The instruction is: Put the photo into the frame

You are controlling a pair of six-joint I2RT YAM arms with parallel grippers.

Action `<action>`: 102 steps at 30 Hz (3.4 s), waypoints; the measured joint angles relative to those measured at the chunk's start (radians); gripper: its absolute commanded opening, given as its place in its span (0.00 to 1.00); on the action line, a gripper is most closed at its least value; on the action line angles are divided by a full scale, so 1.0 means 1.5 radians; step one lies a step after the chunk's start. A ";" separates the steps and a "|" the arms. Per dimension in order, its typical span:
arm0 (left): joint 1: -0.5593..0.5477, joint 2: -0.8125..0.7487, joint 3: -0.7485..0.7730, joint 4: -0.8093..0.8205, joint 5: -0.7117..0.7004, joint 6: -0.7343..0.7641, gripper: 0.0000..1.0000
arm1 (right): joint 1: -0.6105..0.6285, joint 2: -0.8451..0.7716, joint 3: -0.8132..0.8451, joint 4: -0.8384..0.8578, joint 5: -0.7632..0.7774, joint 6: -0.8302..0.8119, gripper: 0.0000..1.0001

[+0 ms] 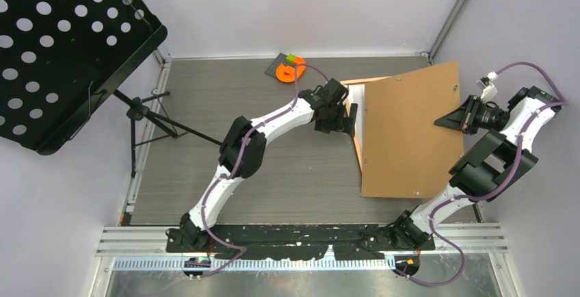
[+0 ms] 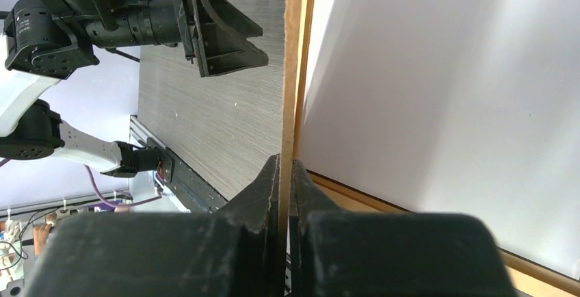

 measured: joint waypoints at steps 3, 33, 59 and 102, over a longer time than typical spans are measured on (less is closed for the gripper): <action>-0.007 0.020 0.032 -0.004 -0.027 -0.008 0.97 | -0.004 0.000 -0.004 -0.004 0.000 -0.008 0.06; -0.116 0.092 0.124 -0.010 -0.219 0.122 0.90 | -0.031 0.009 -0.007 -0.016 0.000 -0.037 0.06; -0.089 -0.056 -0.150 0.090 -0.151 0.100 0.25 | 0.005 -0.012 -0.041 -0.011 -0.049 -0.021 0.05; 0.136 -0.371 -0.732 0.424 0.055 -0.231 0.00 | 0.231 -0.042 -0.390 0.825 -0.080 0.700 0.06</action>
